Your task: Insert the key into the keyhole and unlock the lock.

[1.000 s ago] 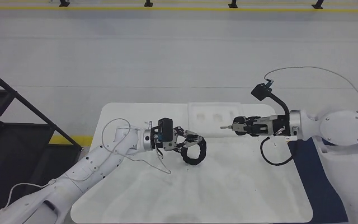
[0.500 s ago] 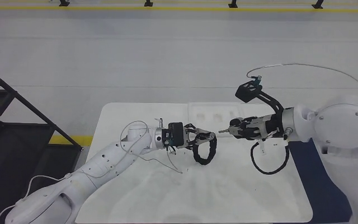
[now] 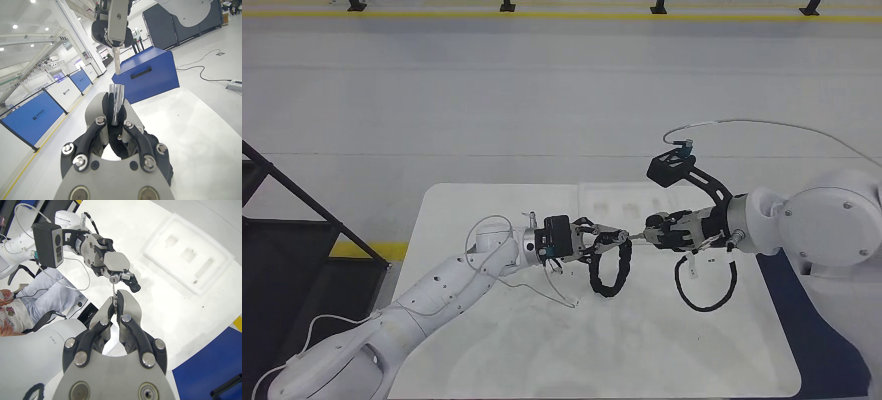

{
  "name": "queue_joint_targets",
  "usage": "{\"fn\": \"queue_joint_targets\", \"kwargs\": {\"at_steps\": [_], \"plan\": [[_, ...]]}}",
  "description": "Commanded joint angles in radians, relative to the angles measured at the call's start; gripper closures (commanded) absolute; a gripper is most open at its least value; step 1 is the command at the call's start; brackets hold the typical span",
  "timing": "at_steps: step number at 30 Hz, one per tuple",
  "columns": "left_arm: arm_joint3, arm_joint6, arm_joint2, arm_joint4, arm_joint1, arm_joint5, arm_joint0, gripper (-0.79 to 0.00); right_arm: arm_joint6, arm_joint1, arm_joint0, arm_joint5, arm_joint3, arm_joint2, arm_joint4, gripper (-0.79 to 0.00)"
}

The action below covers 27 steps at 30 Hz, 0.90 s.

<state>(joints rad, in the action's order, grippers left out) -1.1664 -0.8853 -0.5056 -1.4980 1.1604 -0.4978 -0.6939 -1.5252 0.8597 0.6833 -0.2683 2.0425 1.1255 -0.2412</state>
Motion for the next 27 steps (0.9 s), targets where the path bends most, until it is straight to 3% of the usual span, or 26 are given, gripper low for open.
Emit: {"fn": "queue_joint_targets", "kwargs": {"at_steps": [1, 27], "plan": [[-0.001, -0.003, -0.005, -0.003, 0.004, 0.000, -0.004, 0.000, 0.006, 0.000, -0.004, -0.004, -0.003, -0.004, 0.000, 0.000], [0.014, -0.020, -0.061, -0.080, 0.037, -0.013, -0.029, 0.000, 0.021, -0.003, -0.033, -0.016, -0.017, -0.061, 0.006, 0.000]]}}
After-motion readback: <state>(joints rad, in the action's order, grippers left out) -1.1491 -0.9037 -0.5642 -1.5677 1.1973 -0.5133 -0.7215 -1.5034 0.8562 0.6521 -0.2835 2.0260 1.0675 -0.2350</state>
